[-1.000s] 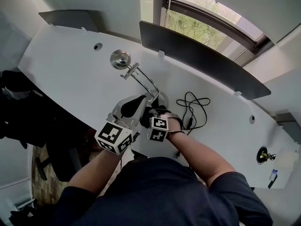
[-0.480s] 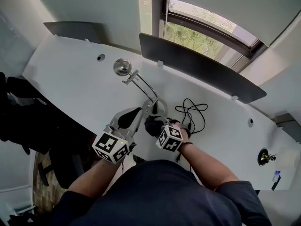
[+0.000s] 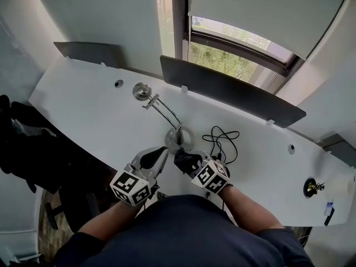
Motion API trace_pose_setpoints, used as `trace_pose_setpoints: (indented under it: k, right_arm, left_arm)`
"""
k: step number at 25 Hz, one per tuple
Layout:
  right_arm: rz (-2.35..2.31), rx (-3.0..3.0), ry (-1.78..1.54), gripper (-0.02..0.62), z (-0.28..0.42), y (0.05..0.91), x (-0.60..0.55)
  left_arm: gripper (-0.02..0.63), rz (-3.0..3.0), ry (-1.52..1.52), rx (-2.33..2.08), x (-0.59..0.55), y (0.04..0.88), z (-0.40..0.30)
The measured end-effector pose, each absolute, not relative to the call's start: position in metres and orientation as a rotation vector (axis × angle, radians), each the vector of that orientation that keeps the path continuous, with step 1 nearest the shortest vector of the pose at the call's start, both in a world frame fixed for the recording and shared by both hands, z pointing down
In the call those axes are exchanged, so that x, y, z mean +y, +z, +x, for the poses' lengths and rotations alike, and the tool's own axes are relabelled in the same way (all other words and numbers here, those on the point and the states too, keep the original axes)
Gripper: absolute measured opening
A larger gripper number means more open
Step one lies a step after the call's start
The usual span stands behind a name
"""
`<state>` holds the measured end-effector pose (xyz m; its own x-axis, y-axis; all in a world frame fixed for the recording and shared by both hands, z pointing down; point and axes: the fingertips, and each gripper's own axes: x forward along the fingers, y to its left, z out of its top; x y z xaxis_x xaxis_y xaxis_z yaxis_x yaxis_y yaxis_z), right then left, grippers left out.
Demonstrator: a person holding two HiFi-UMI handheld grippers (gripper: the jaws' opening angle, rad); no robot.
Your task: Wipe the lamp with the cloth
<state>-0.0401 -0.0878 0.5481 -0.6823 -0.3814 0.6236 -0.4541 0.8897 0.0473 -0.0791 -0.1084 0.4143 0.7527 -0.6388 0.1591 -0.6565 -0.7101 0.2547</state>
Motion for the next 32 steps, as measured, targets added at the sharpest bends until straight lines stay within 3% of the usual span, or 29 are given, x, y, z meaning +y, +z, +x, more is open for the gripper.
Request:
trace_pose_setpoints:
  k: [18, 32]
  right_arm:
    - [0.784, -2.736, 0.357, 0.156, -0.022, 0.426, -0.059]
    - [0.864, -2.86, 0.527, 0.156, -0.024, 0.422, -0.046]
  left_arm:
    - [0.007, 2.751, 0.087, -0.791, -0.069, 0.403, -0.039]
    - [0.007, 2.79, 0.057, -0.749, -0.059, 0.397, -0.038]
